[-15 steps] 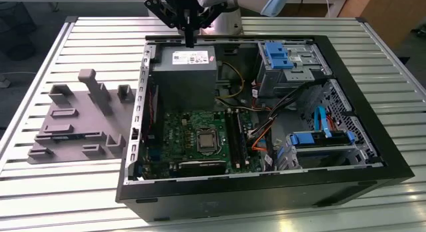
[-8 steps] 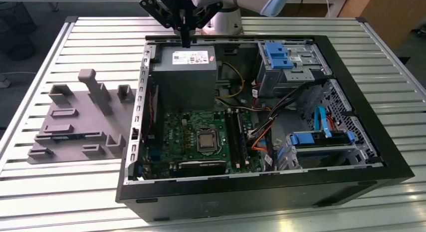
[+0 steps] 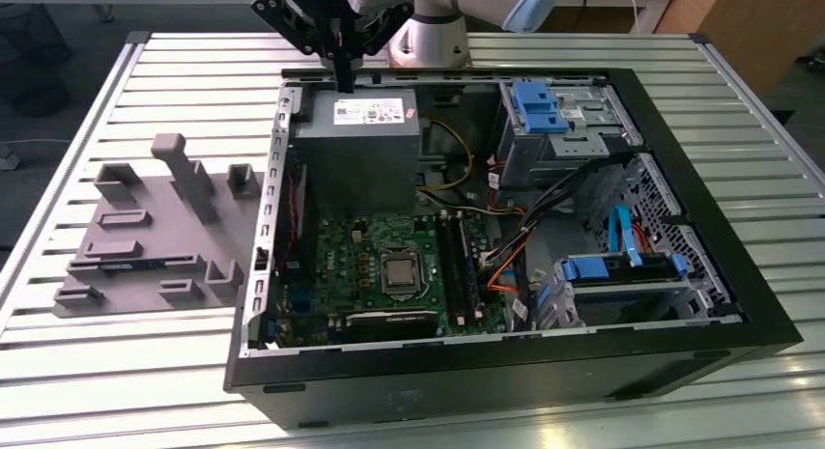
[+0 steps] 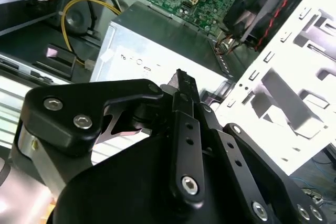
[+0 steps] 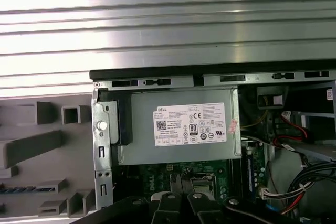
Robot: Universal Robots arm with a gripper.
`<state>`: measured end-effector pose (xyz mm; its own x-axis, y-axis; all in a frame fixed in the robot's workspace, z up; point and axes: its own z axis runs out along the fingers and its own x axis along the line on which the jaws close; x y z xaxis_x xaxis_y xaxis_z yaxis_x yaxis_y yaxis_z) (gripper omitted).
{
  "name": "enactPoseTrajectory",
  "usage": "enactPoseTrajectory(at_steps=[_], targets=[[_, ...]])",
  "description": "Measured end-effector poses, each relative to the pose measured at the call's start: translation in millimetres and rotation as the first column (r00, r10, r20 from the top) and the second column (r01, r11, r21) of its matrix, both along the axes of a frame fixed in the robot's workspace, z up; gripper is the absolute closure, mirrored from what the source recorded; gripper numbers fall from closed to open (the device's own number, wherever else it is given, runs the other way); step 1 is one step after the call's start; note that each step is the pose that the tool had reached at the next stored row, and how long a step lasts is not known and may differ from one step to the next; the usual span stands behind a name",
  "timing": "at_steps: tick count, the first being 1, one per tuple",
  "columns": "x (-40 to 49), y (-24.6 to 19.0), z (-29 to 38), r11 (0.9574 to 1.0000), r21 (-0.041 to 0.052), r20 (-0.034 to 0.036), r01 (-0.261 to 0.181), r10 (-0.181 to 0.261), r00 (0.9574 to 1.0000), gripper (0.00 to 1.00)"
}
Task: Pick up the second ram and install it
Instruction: 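Reach for the second ram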
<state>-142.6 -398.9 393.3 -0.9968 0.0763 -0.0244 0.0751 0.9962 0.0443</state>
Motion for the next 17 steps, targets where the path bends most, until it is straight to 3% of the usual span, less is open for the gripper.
enactPoseTrajectory(at_steps=[17], targets=[[-27.7,0.0,-0.6,1.0,0.0001,0.0,0.0,0.0,1.0,0.89]])
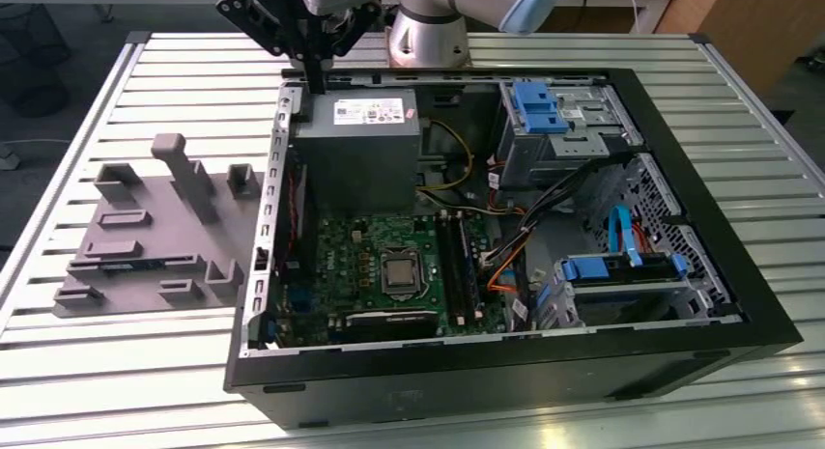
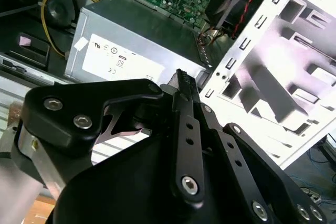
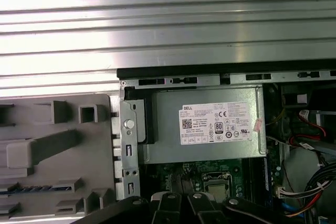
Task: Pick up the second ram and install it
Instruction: 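Reach for the second ram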
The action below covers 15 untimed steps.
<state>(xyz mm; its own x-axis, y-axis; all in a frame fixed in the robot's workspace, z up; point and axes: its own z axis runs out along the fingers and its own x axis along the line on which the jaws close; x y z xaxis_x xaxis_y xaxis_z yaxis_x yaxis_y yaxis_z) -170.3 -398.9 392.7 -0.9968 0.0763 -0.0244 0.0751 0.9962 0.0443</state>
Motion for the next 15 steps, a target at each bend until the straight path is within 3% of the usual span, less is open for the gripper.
enactPoseTrajectory(at_steps=[15], targets=[[-23.0,0.0,-0.5,1.0,0.0001,0.0001,0.0,0.0,1.0,0.89]])
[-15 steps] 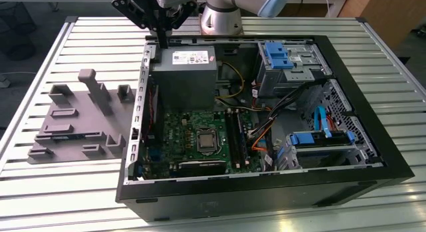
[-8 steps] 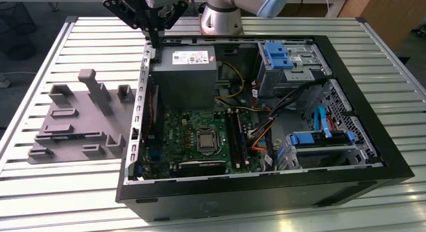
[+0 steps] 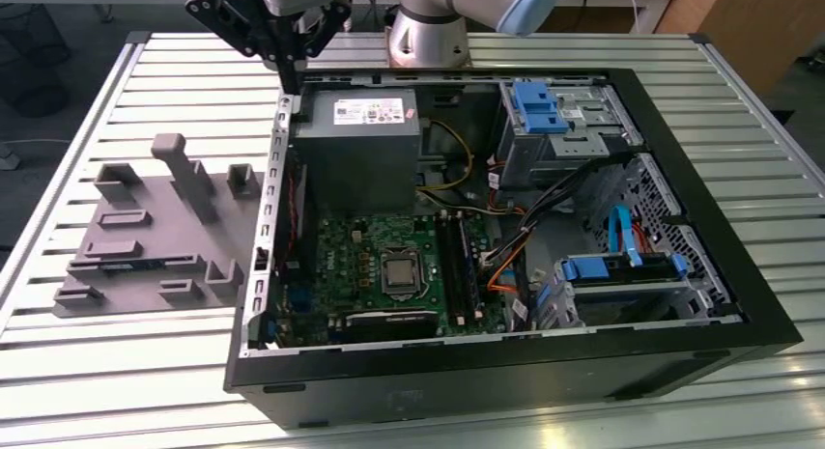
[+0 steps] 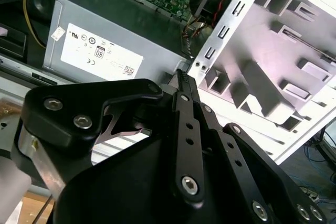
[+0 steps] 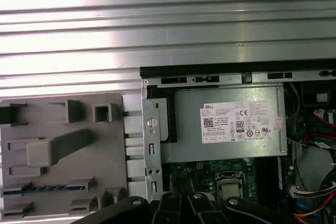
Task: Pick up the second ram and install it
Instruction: 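Reach for the second ram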
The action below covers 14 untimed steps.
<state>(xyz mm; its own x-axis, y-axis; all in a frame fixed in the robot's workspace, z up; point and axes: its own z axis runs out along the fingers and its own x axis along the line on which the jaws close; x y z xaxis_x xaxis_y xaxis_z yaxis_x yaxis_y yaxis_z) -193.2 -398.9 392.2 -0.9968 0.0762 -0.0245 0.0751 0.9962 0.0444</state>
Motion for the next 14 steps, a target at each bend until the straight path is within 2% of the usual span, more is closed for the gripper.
enactPoseTrajectory(at_steps=[14], targets=[[-20.7,-0.9,-0.4,1.0,-0.0001,0.0,0.0,0.0,1.0,0.89]])
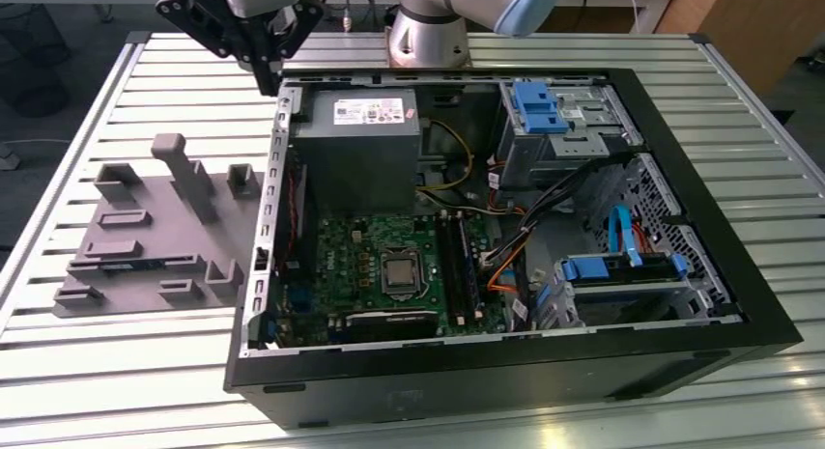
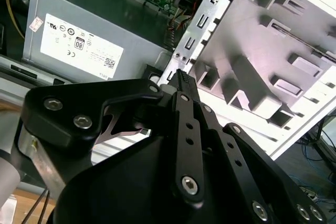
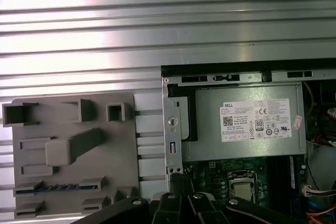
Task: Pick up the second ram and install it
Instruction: 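Reach for the second ram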
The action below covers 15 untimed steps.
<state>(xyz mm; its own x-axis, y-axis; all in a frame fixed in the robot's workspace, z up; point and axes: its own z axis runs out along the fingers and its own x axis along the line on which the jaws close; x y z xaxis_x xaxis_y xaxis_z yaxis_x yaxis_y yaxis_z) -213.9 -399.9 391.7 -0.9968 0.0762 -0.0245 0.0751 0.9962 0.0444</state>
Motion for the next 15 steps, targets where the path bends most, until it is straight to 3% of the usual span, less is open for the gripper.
enactPoseTrajectory(at_steps=[9,15], targets=[[-11.0,-11.5,-0.7,0.9999,-0.0161,-0.0021,0.0,0.0,1.0,0.89],[-25.3,-12.9,-1.1,0.9999,-0.0166,-0.0026,0.0,0.0,1.0,0.89]])
